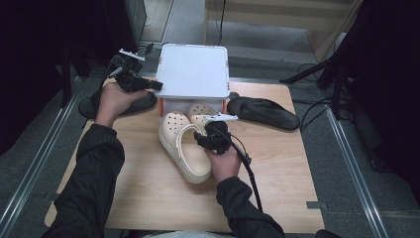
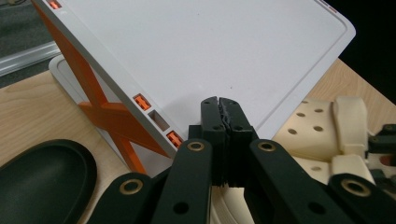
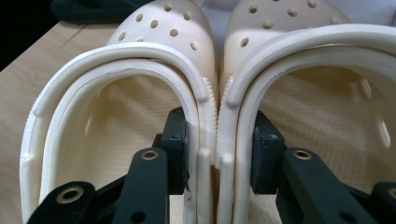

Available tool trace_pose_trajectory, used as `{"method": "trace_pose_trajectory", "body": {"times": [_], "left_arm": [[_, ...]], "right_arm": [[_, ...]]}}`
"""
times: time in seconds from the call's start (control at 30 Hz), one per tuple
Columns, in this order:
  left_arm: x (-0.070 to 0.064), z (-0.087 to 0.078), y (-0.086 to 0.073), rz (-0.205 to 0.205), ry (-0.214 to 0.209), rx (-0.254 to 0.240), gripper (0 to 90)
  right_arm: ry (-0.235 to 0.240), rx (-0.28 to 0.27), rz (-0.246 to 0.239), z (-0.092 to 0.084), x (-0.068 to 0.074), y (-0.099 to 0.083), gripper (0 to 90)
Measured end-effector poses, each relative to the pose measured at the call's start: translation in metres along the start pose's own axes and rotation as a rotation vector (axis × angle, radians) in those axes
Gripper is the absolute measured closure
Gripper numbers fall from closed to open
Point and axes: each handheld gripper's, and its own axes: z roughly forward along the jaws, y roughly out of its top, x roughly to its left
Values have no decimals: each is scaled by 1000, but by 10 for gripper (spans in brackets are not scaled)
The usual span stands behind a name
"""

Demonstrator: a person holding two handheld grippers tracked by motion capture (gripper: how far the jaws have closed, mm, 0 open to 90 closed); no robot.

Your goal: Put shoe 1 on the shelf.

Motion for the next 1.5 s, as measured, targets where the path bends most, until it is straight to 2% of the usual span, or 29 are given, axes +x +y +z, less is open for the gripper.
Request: {"method": "trace_pose_trajectory", "body": {"times": [0.27,0.43,0.57,1.07,1.5], "left_arm": [[0,0,0,3,1,0,898],[0,0,0,1,-2,0,898],[0,0,0,4,-4,-1,898],[1,0,0,-3,-8,-3,899],[0,1,0,-4,-6,-3,899]], "right_arm": [[-29,-8,38,23,-11,21,657],[-73,-11,35,37,-15,31,657],[-108,-18,24,46,-16,33,657],[-173,-43,60,68,-14,42,655],[-163,-66,62,73,-14,38,605]]}}
